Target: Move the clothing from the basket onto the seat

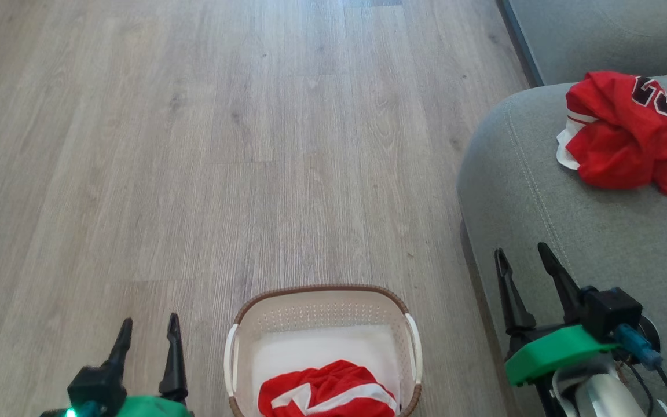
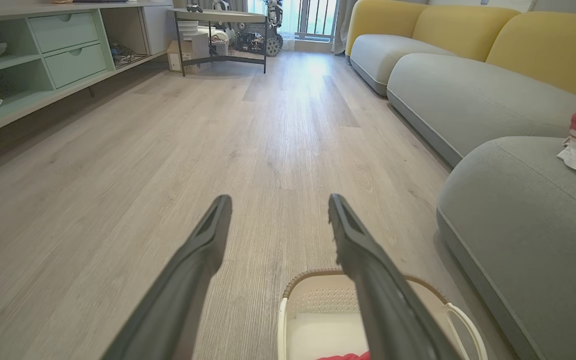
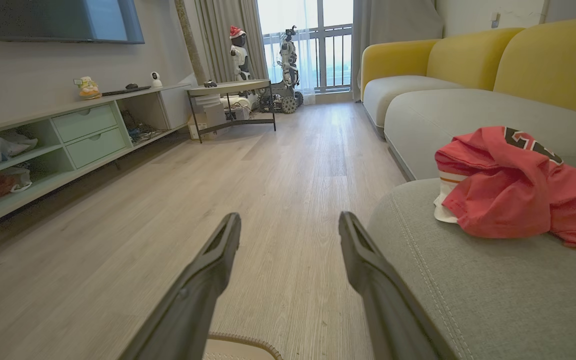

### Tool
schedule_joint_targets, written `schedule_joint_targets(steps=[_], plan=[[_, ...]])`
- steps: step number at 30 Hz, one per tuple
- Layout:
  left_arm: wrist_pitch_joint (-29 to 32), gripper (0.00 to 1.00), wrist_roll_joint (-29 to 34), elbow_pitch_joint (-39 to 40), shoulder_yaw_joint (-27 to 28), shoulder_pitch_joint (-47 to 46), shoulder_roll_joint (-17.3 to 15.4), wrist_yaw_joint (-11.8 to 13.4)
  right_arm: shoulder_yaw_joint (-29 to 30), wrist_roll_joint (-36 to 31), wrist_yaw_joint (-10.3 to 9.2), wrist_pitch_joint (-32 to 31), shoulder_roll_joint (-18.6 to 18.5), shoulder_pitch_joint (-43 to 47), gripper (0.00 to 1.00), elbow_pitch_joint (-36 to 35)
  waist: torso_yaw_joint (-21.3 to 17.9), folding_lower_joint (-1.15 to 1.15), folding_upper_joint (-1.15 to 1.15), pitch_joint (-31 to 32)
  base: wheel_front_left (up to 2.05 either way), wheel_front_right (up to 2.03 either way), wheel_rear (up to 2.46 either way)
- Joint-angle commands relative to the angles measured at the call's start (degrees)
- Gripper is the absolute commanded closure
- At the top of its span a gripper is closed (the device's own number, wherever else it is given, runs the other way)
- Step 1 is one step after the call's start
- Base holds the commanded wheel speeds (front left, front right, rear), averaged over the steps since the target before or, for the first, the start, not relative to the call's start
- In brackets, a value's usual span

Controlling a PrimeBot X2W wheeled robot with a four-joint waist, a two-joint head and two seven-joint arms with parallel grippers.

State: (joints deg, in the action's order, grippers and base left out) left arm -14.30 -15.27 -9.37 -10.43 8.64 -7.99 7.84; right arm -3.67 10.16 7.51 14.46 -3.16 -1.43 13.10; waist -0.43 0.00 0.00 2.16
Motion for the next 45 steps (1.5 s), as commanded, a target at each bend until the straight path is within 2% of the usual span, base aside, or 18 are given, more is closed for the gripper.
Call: schedule_joint_targets(steps=[1, 16, 24, 33, 39, 45], plan=[[-0.7, 0.0, 0.6, 1.6, 2.3, -1.9, 0.3, -0.3, -1.2, 0.3, -0.02, 0.5, 0.3, -1.6, 0.0, -1.9, 0.0, 0.0, 0.0, 0.0, 0.0, 0.0, 0.0], [-0.7, 0.0, 2.5, 1.6, 4.1, -2.0, 2.0, -2.2, -0.6, 0.3, -0.02, 0.5, 0.3, -1.8, 0.0, -2.3, -0.3, 0.0, 0.0, -1.4, 0.0, 0.0, 0.0], [-0.7, 0.0, 5.2, -1.7, 0.9, -6.4, 2.0, -4.3, 2.5, -0.7, -0.02, 0.5, 0.3, -3.5, 0.0, -4.0, -0.5, 0.0, 0.0, -6.5, 0.0, 0.0, 0.0], [0.8, 0.0, 9.4, -13.2, -6.2, -18.8, 2.3, -8.6, 5.8, -2.8, -0.02, 0.5, 0.3, -8.4, 0.0, -8.4, -1.9, 0.0, 0.0, -18.2, 0.0, 0.0, 0.0], [2.2, 0.0, 11.8, -24.5, -11.8, -27.4, 3.2, -12.1, 5.4, -3.2, -0.02, 0.5, 0.3, -12.2, 0.0, -11.3, -4.2, 0.0, 0.0, -26.4, 0.0, 0.0, 0.0], [3.4, 0.0, 12.7, -35.3, -17.3, -34.2, 4.3, -14.3, 4.6, -3.2, -0.02, 0.5, 0.3, -14.9, 0.0, -13.7, -6.9, 0.0, 0.0, -32.8, 0.0, 0.0, 0.0]])
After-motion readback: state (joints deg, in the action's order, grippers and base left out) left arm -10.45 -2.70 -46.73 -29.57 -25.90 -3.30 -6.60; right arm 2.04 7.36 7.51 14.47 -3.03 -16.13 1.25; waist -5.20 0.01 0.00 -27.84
